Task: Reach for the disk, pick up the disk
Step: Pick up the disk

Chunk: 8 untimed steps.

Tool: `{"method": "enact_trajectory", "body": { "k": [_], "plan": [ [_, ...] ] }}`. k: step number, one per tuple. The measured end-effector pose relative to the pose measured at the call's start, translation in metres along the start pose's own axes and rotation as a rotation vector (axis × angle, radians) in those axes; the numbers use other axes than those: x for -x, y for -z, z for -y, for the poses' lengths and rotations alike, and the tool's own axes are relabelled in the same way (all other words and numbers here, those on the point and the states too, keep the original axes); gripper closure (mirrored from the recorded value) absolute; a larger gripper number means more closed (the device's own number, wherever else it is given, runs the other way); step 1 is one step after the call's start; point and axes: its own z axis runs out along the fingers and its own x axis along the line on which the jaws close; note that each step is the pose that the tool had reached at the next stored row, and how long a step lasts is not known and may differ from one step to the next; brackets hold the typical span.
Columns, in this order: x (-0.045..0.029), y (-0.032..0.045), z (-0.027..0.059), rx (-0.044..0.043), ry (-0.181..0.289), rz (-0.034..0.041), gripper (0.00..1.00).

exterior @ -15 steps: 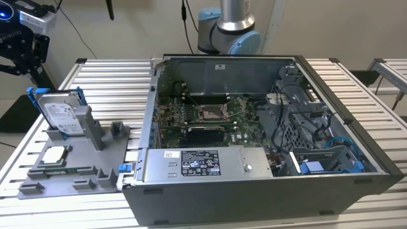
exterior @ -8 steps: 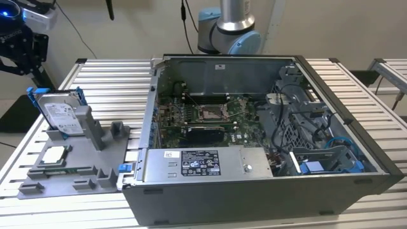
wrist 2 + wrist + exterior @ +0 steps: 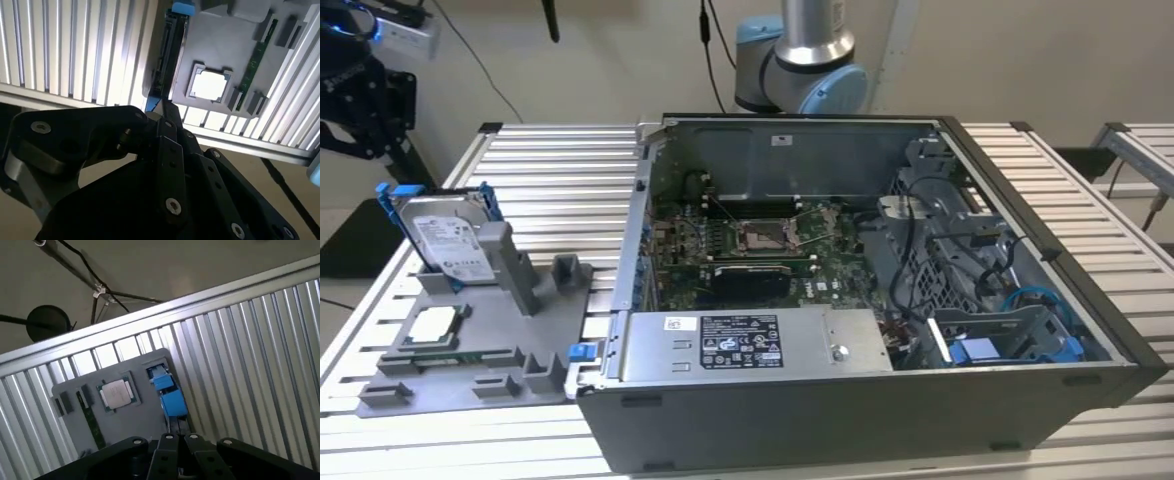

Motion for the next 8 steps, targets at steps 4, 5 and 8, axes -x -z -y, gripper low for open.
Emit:
{"method": "enact_trajectory", "body": {
  "k": [4, 5, 8],
  "plan": [
    [-0.0001, -0.0008, -0.0004, 0.0093, 0.044, -0.0008, 1.0],
    [-0.0001, -0.001, -0.0004, 0.0125, 0.056, -0.0012, 1.0],
    [-0.0001, -0.0016, -0.0004, 0.0213, 0.099, -0.0021, 1.0]
  ]
}}
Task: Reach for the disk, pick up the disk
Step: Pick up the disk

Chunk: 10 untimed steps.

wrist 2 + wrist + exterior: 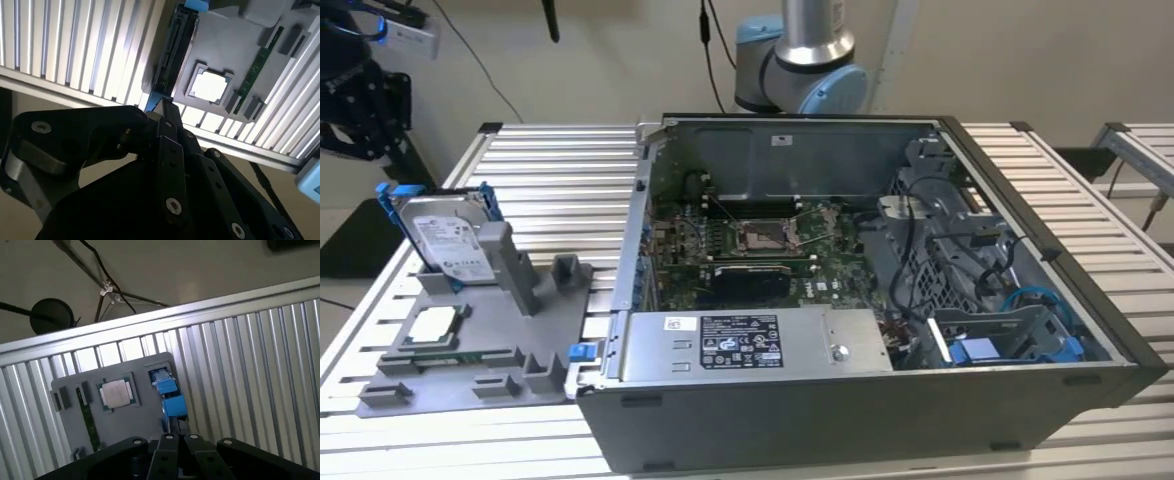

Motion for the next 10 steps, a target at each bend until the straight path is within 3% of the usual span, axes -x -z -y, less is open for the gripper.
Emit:
{"method": "enact_trajectory", "body": {
  "k": [10],
  "plan": [
    [-0.0005, -0.0048, -0.0007, 0.0118, 0.155, 0.0006, 1.0]
  ]
}}
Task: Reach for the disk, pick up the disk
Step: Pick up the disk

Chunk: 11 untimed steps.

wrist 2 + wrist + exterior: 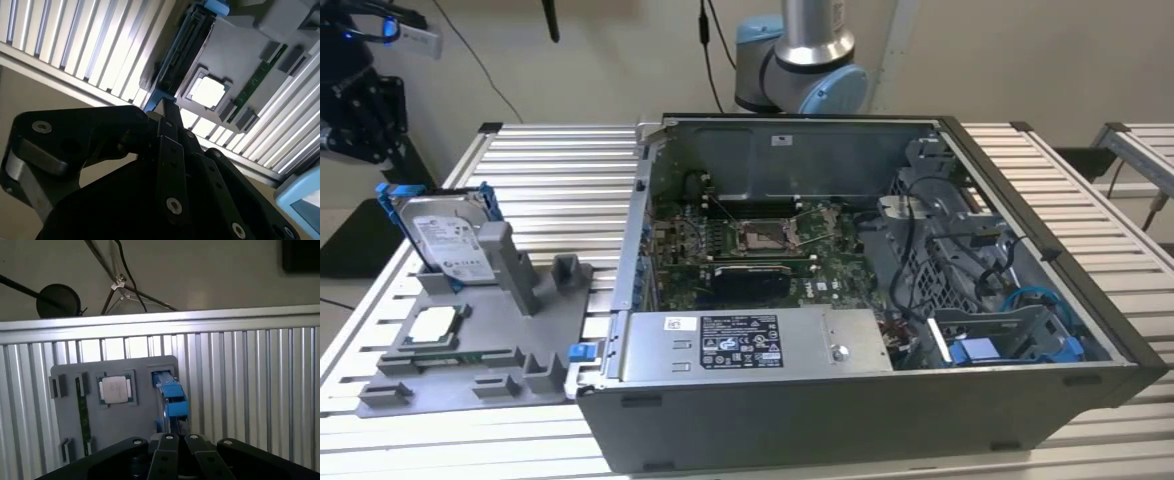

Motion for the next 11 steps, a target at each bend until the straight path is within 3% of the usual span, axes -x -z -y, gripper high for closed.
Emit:
{"method": "enact_trajectory", "body": {
  "k": [3, 11],
  "plan": [
    [0.0, -0.0008, -0.0006, 0.0011, 0.028, 0.0003, 1.0],
    [0.0, -0.001, -0.0006, 0.0011, 0.03, 0.0004, 1.0]
  ]
}}
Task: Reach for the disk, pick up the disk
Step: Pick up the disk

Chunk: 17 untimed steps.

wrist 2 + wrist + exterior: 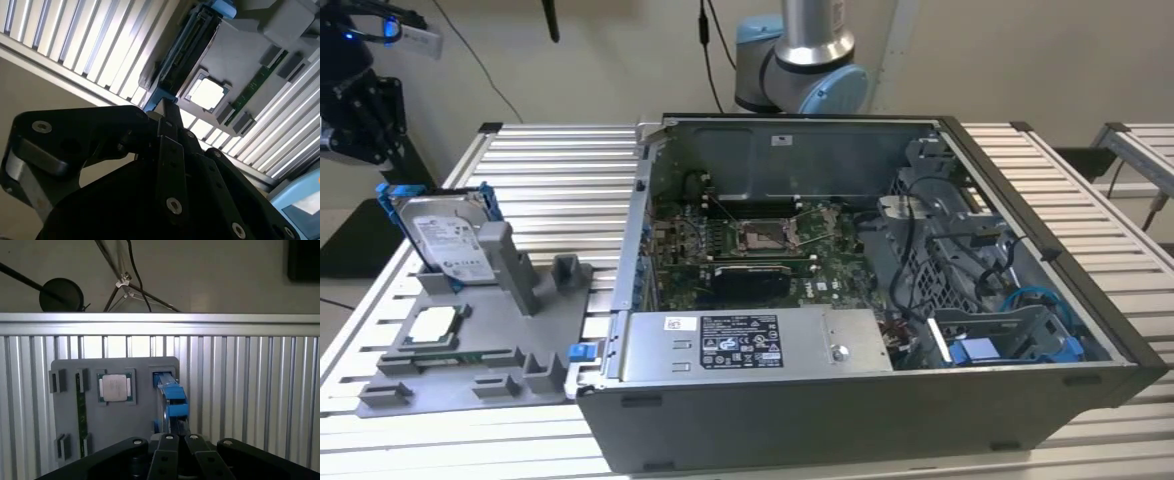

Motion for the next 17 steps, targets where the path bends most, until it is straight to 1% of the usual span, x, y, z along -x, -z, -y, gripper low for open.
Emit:
{"method": "enact_trajectory", "body": {
  "k": [1, 2, 17],
  "plan": [
    [0.0, 0.0, 0.0, 0.0, 0.0, 0.0, 1.0],
    [0.0, 0.0, 0.0, 0.0, 0.0, 0.0, 0.0],
    [0.0, 0.0, 0.0, 0.0001, 0.001, 0.0007, 0.0]
  ]
}}
